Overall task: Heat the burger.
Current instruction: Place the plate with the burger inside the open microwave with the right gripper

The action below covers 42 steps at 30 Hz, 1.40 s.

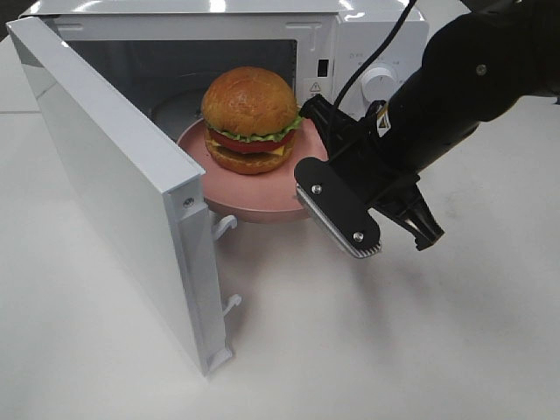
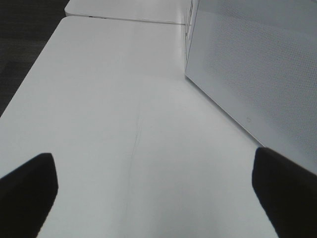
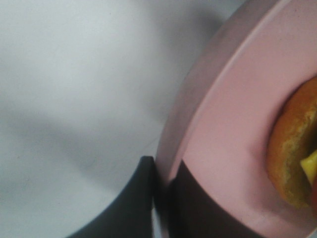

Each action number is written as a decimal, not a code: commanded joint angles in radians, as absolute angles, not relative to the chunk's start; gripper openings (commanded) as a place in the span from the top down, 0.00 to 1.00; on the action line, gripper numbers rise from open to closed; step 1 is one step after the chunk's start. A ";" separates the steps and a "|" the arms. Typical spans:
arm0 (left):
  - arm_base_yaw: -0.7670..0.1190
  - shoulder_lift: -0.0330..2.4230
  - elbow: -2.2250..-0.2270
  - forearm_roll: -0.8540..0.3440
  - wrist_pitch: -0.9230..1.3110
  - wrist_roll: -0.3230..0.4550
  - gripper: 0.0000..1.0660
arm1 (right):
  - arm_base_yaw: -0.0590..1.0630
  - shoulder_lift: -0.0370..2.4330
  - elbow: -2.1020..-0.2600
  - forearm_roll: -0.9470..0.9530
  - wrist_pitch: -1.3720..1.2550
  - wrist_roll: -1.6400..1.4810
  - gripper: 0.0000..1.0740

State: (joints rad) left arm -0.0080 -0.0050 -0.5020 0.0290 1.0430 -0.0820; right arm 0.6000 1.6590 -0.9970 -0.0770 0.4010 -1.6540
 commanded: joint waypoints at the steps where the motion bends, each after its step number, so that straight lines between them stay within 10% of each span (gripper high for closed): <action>1: -0.007 -0.027 -0.500 0.032 1.035 -0.083 0.06 | 0.602 1.665 -1.043 -0.083 0.358 -1.648 1.00; 42: -0.007 -0.027 -0.500 0.032 1.035 -0.080 0.06 | 0.625 1.894 -1.410 -0.080 0.530 -1.592 1.00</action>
State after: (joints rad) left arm -0.0080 -0.0050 -0.5020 0.0290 1.0430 -0.0810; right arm 0.6280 1.8980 -1.3810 -0.0670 0.5790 -1.6190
